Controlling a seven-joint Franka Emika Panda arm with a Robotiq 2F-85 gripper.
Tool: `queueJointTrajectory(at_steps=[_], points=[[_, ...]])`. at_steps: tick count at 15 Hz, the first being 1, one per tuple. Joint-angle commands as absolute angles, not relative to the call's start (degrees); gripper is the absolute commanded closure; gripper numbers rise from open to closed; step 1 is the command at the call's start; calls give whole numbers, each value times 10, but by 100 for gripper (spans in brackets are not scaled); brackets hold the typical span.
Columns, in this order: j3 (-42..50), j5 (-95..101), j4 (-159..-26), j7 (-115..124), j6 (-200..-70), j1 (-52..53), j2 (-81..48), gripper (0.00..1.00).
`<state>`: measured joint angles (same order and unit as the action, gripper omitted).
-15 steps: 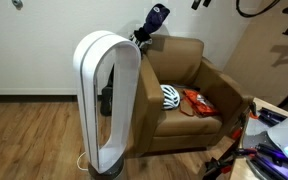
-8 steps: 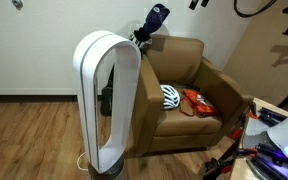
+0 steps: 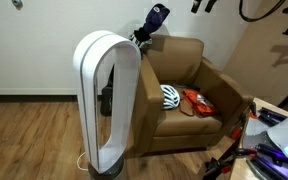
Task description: Put the helmet on the right armrest
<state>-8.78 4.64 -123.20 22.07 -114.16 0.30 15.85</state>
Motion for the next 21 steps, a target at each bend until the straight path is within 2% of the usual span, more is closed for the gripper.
queueJointTrajectory(at_steps=[1,10,21], points=[[-81,19,-1221,233,-1101,12,158,0],[-88,21,-1232,312,-1120,3,160,0],[-83,-71,-1223,427,-1055,10,156,0]])
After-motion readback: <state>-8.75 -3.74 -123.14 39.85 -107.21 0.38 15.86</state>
